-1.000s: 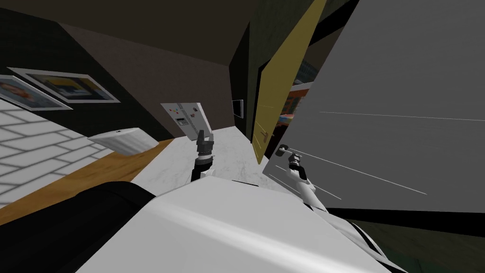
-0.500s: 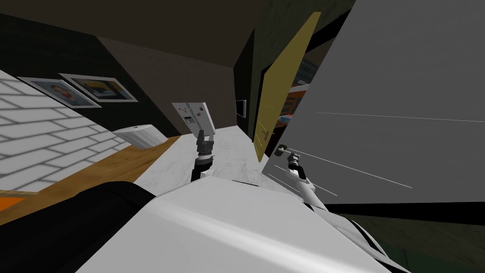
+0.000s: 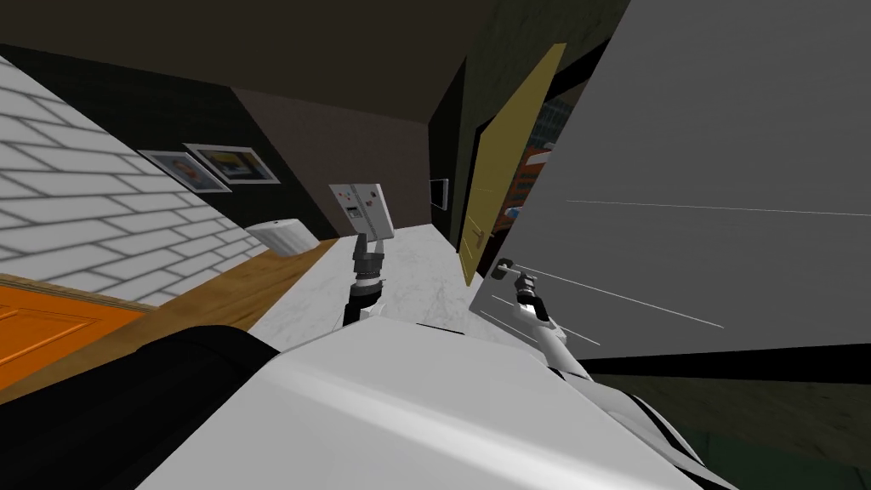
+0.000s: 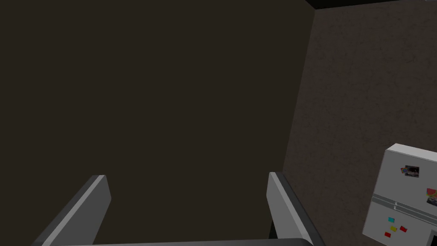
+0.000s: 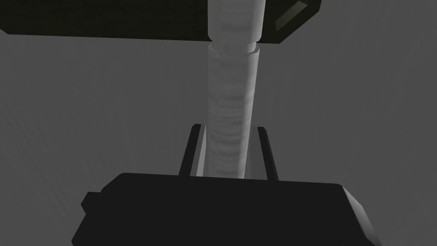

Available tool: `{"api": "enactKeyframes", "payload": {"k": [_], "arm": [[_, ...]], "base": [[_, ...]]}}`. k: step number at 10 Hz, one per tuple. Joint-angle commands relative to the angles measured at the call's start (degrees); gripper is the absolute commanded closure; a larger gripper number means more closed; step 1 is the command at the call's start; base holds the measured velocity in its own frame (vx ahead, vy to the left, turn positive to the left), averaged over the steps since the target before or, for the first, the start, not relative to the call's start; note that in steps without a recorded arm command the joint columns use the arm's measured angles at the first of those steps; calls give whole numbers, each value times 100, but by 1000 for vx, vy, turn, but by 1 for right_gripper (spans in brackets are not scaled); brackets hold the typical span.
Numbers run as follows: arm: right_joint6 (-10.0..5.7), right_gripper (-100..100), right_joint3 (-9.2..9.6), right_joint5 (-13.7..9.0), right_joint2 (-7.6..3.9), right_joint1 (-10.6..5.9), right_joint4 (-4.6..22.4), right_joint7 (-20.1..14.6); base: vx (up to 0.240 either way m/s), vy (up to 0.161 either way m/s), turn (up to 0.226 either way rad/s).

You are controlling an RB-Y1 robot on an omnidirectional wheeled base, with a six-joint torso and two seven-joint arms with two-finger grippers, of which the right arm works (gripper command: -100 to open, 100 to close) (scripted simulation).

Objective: Pull the door open

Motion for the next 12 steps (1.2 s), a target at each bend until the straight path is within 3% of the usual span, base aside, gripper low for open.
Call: {"api": "enactKeyframes", "payload": {"k": [1,3,4,12], "arm": [[17,100,157,40,26,31,-98,-100],[14,100,258,67,0,51,-141,-188],[30,100,168,45,-38,71,-109,-145],[-56,100,725,122,-233,206,-323,-584]], "base": [[-258,-44,129],[-220,-54,110],[-93,-28,9],[-191,-52,102]]}}
